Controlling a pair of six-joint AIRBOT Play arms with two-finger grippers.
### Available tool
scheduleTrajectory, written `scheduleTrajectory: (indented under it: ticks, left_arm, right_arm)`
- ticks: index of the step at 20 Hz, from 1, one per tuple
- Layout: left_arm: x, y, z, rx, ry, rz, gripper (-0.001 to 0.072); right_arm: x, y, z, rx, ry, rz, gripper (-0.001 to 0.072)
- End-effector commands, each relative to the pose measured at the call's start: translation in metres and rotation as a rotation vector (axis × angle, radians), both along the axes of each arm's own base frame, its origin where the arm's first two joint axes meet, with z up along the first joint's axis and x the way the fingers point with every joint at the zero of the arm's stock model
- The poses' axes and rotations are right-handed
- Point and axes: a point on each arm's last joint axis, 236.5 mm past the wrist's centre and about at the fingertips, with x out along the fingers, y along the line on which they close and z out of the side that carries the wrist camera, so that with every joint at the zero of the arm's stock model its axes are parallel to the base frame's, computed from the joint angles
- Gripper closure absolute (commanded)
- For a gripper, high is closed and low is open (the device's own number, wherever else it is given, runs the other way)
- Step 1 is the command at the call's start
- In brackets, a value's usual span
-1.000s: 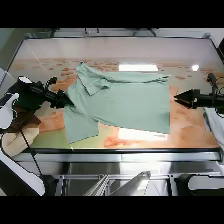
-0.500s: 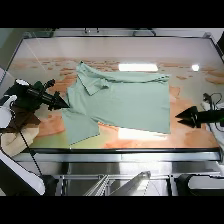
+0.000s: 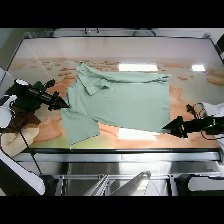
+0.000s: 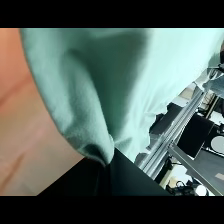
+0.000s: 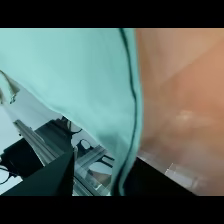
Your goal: Fold the shirts.
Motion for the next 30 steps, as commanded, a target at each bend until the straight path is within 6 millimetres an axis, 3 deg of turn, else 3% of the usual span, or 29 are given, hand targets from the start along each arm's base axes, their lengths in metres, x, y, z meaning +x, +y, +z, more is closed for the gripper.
scheduleTrajectory:
  ticks: [1,2,4,5,6,7,9,12,14,15,16,18,19,22,24,26,27,28,30]
  left_arm:
    - [-0.001,-0.001,0.003,-0.014,0.004,-0.005,0.0689]
    - [-0.002,-0.001,0.004,-0.016,0.006,-0.007,0.0689]
    - [-0.006,-0.002,0.006,-0.025,0.017,-0.019,0.0690]
    - [-0.008,-0.002,0.008,-0.031,0.023,-0.026,0.0689]
    - [-0.009,-0.003,0.009,-0.035,0.026,-0.031,0.0689]
    - [-0.011,-0.003,0.010,-0.040,0.031,-0.037,0.0689]
    - [-0.014,-0.003,0.012,-0.050,0.040,-0.047,0.0689]
    - [-0.022,-0.005,0.027,-0.065,0.029,-0.073,0.0689]
    - [-0.026,-0.014,0.060,-0.130,-0.039,-0.072,0.0689]
    - [-0.028,-0.024,0.092,-0.220,-0.103,-0.057,0.0689]
    - [-0.029,-0.032,0.131,-0.319,-0.177,-0.037,0.0689]
    - [-0.028,-0.042,0.212,-0.469,-0.363,0.032,0.0688]
    - [-0.033,-0.045,0.261,-0.530,-0.507,0.052,0.0687]
    - [-0.077,-0.048,0.413,-0.645,-0.937,0.059,0.0687]
    - [-0.110,-0.051,0.499,-0.616,-1.179,0.089,0.0686]
    - [-0.134,-0.052,0.557,-0.510,-1.355,0.145,0.0684]
    - [-0.150,-0.054,0.575,-0.456,-1.408,0.144,0.0683]
    - [-0.163,-0.056,0.585,-0.405,-1.436,0.144,0.0683]
    - [-0.170,-0.051,0.594,-0.318,-1.480,0.187,0.0682]
  right_arm:
    - [0.027,0.006,-0.014,-0.068,-0.084,-0.046,0.0392]
    - [0.031,0.009,-0.011,-0.054,-0.103,-0.051,0.0464]
    - [0.040,0.010,-0.006,-0.034,-0.142,-0.071,0.0510]
    - [0.042,0.008,-0.006,-0.039,-0.151,-0.077,0.0605]
    - [0.044,0.006,-0.007,-0.046,-0.154,-0.085,0.0607]
    - [0.044,0.006,-0.007,-0.048,-0.155,-0.086,0.0694]
    - [0.043,0.009,-0.002,-0.032,-0.159,-0.078,0.0692]
    - [0.051,0.011,0.035,-0.022,-0.269,-0.056,0.0693]
    - [0.068,0.003,0.085,-0.057,-0.430,-0.072,0.0693]
    - [0.079,-0.003,0.118,-0.077,-0.532,-0.095,0.0693]
    - [0.091,-0.012,0.163,-0.107,-0.667,-0.135,0.0693]
    - [0.103,-0.029,0.269,-0.191,-0.972,-0.222,0.0693]
    - [0.099,-0.037,0.319,-0.276,-1.116,-0.250,0.0693]
    - [0.061,-0.049,0.477,-0.554,-1.549,-0.436,0.0694]
    - [0.022,-0.046,0.555,-0.693,-1.762,-0.540,0.0694]
    - [-0.003,-0.031,0.597,-0.744,-1.864,-0.535,0.0694]
    - [-0.006,-0.025,0.605,-0.758,-1.881,-0.497,0.0693]
    - [-0.007,-0.018,0.608,-0.752,-1.888,-0.460,0.0693]
    - [-0.007,-0.012,0.609,-0.725,-1.877,-0.431,0.0693]
